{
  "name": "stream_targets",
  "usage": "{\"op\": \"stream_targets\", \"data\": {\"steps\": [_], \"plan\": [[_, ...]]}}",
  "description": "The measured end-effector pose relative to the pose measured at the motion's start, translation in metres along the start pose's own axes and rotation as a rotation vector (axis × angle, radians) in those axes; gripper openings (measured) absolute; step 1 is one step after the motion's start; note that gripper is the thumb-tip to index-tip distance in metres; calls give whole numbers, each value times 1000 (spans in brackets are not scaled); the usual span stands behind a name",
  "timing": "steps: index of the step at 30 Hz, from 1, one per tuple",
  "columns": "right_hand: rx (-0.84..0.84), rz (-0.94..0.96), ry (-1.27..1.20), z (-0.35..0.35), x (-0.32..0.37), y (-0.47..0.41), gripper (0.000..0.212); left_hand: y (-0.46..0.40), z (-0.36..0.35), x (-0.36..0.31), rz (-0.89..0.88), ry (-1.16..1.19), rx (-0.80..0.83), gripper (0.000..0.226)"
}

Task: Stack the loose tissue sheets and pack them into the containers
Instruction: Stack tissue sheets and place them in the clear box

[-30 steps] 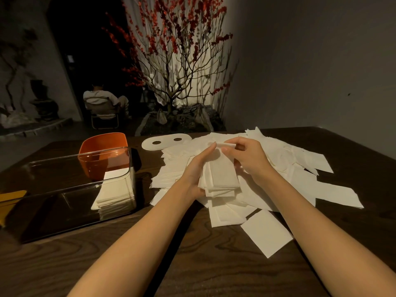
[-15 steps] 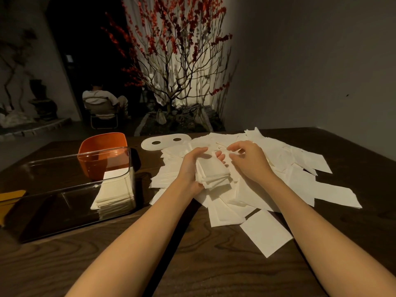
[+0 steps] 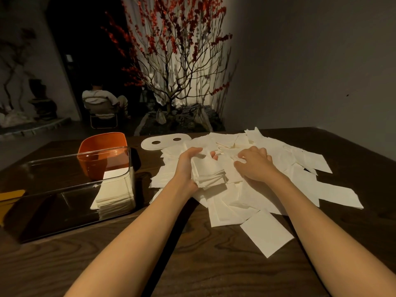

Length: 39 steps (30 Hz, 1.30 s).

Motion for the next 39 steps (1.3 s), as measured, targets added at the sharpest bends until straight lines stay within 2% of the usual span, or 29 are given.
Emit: {"op": "stream_targets", "data": {"steps": [2, 7, 12, 14, 17, 20, 27, 30, 33, 36, 39], "plan": [[-7, 11, -33, 3, 0, 1, 44, -2, 2, 1, 10, -27, -3, 26], [-37, 19, 151, 2, 1, 0, 61, -9, 5, 4, 30, -71, 4, 31], [88, 19, 181, -10, 0, 3, 70, -7, 4, 4, 25, -94, 4, 30], [1, -7, 166, -1, 0, 5, 63, -8, 6, 4, 24, -101, -8, 30], [-172, -77, 145, 17, -5, 6, 39, -8, 6, 4, 21, -89, -15, 31], [-192, -126, 156, 17, -11, 6, 22, -8, 7, 5, 28, -95, -19, 27], [-319, -153, 160, 36, -11, 10, 22, -10, 7, 7, 18, -145, -43, 22], [-462, -91, -5, 53, -2, 20, 32, -11, 6, 6, -2, -176, -58, 21], [-585, -7, -389, 65, 5, 31, 37, -11, 6, 4, -32, -231, -75, 22], [-531, -18, -755, 55, 5, 28, 41, -7, 4, 4, -43, -246, -78, 22], [-444, -99, -998, 44, -2, 22, 43, -5, -1, 0, -83, -259, -64, 19]]}}
Point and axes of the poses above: each hand's wrist, its own y-axis away from the middle knuckle, its own z-axis out of the back of the hand, x = y × z, the point moved 10 cm from there along -y, towards the middle knuckle, and after that the axes turned 4 degrees about y, right-handed, at the moved point
